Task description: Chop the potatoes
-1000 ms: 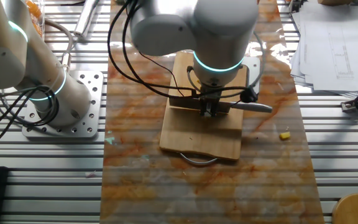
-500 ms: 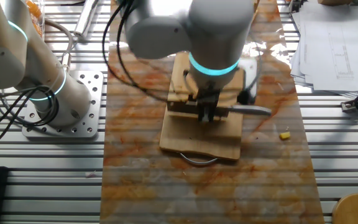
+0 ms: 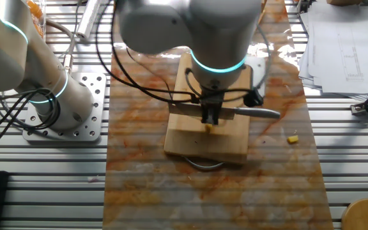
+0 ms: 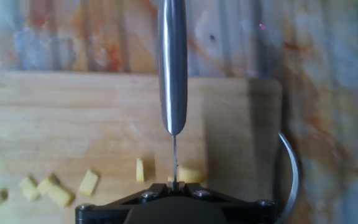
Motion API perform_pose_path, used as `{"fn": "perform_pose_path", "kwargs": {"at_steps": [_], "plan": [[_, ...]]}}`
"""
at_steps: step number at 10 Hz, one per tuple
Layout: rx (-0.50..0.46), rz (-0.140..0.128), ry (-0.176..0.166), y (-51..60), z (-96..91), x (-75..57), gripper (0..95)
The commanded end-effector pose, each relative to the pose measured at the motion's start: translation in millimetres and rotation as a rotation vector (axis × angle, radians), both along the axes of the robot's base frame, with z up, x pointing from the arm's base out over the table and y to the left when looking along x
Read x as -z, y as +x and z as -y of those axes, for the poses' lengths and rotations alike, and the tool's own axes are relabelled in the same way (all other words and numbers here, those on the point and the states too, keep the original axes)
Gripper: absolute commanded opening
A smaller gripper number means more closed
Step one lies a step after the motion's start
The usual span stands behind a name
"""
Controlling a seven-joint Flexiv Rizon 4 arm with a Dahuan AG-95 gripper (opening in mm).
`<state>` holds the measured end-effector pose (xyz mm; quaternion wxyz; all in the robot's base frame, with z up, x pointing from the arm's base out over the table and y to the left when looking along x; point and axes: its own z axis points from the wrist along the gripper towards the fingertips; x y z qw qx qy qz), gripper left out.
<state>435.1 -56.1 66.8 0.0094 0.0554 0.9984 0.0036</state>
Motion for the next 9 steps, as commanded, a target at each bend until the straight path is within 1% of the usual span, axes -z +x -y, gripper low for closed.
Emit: {"fn": "perform_pose_path", "kwargs": {"at_steps": [1, 7, 9], "plan": [[0.002, 0.0, 0.0, -1.2, 4.3, -0.8, 0.0], [-0.005, -0.001, -0.005, 0.4, 7.1, 6.2, 0.0], [-0.007, 0.001, -0.008, 0.8, 8.7, 13.8, 0.0]]}}
